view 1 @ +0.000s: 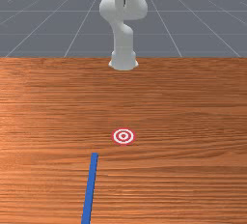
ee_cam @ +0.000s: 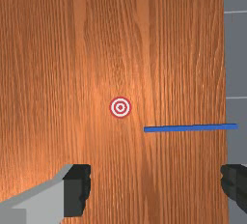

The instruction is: Pull the pivot to the target area

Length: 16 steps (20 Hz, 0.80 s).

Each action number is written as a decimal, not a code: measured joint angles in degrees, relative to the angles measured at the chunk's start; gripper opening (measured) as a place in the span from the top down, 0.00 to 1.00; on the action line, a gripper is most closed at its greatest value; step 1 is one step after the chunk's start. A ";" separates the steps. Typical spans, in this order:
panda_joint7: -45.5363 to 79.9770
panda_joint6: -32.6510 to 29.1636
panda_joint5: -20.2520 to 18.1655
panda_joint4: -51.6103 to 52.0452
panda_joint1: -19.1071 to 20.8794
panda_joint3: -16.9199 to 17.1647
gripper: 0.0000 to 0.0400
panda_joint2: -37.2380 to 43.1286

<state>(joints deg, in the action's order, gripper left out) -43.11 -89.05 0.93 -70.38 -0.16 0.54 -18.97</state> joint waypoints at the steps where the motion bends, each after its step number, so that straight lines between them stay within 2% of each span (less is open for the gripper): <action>1: -0.05 0.00 -0.02 0.01 0.09 0.05 0.00 0.00; 2: -1.20 1.52 0.04 1.58 0.22 -0.05 0.00 -0.84; 6: -5.10 -0.08 0.25 -0.08 0.35 -0.60 0.00 0.03; 7: 1.33 -0.20 7.83 -0.95 -2.13 0.71 0.00 0.23; 10: 2.48 -1.47 10.68 -2.99 -3.07 0.95 0.00 0.60; 11: 3.46 -1.31 13.49 -4.00 -3.85 1.18 0.39 0.94; 12: 0.41 -8.31 3.49 -9.42 -1.20 0.02 0.63 4.25; 13: 3.30 -2.76 3.23 -5.07 -1.51 0.30 0.78 2.09; 14: 4.86 -2.55 3.12 -4.84 -1.59 0.51 0.86 2.04; 16: 3.87 -2.67 3.13 -4.94 -1.30 0.58 0.95 2.10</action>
<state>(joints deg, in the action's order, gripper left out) -39.24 -91.72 4.06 -75.32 -1.46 1.12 -16.87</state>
